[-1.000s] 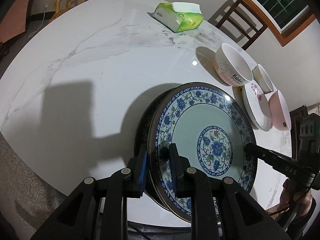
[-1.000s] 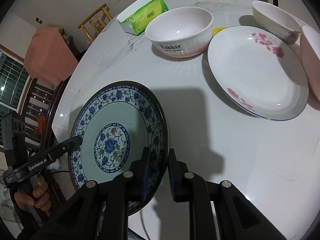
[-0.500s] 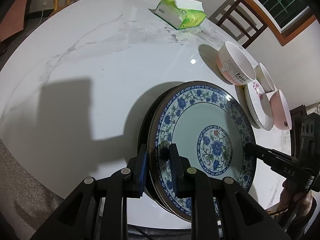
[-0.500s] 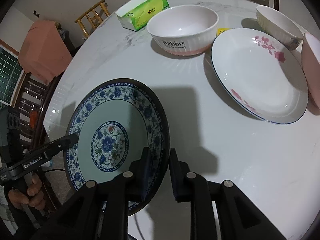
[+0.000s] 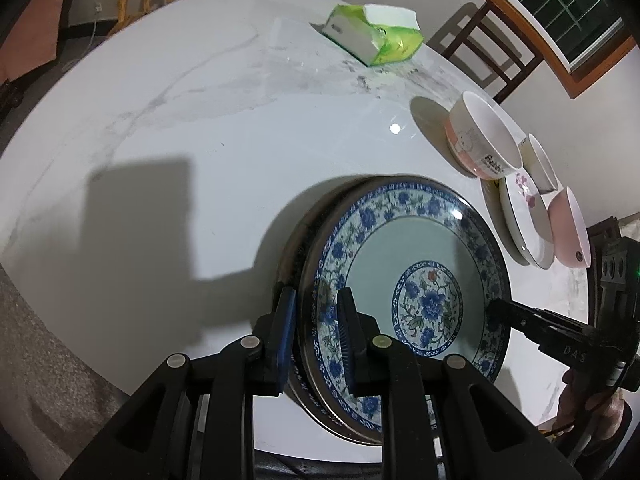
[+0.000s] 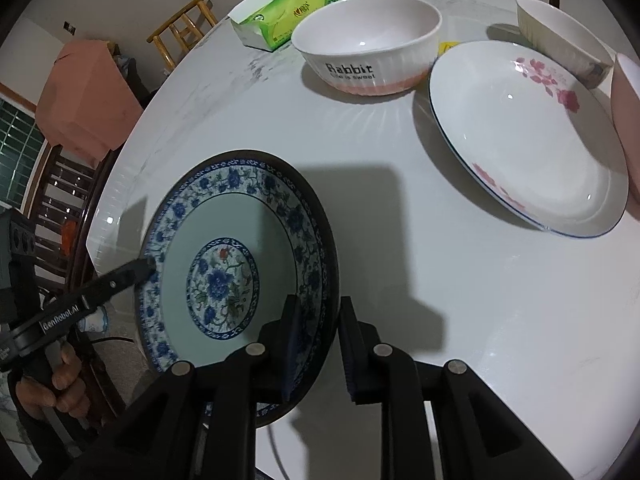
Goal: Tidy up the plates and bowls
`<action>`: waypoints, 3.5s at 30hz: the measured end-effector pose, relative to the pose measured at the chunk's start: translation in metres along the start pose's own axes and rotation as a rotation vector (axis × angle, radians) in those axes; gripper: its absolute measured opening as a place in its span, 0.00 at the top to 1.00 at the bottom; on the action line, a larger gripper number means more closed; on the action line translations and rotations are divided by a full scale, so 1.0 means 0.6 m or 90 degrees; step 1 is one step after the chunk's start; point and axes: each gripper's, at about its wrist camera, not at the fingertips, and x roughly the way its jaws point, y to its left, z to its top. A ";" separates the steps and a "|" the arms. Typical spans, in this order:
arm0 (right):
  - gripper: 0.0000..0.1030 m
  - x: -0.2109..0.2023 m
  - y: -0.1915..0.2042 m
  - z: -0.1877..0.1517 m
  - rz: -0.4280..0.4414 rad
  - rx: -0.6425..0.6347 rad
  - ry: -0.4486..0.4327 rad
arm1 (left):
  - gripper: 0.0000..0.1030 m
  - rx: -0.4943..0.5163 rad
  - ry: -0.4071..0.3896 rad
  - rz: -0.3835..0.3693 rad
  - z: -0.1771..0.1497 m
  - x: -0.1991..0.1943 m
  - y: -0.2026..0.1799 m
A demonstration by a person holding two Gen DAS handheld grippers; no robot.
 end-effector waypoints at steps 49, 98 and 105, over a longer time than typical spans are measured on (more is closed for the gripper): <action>0.71 -0.149 -0.144 -0.041 -0.062 0.070 -0.210 | 0.55 0.093 -0.187 0.061 0.021 -0.053 -0.092; 0.88 -0.102 -0.340 0.071 -0.084 0.137 -0.220 | 0.88 0.143 0.007 -0.081 0.125 0.212 -0.362; 0.88 -0.110 -0.331 0.031 -0.079 0.148 -0.165 | 0.88 0.180 0.046 -0.081 0.094 0.198 -0.363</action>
